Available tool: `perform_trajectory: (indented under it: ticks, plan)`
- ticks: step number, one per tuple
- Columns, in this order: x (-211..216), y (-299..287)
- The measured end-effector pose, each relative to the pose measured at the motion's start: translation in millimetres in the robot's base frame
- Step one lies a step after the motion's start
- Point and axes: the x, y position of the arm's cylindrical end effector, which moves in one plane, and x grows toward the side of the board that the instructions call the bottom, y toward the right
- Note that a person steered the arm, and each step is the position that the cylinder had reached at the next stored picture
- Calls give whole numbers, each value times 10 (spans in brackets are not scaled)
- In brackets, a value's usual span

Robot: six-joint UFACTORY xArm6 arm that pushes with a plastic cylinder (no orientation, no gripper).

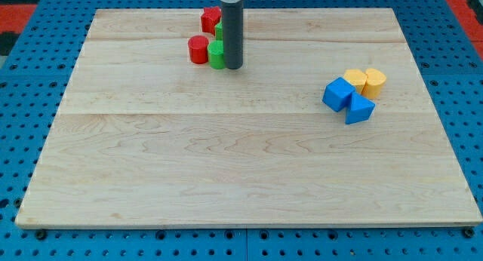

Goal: Move the red circle towards the red star

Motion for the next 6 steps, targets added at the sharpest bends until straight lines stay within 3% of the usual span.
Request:
perform_trajectory:
  ticks: [1,2,3,4,5,6]
  plan:
    - [-283,54]
    - [224,-25]
    - [322,-595]
    - [-146,-635]
    - [-285,-291]
    - [-54,-488]
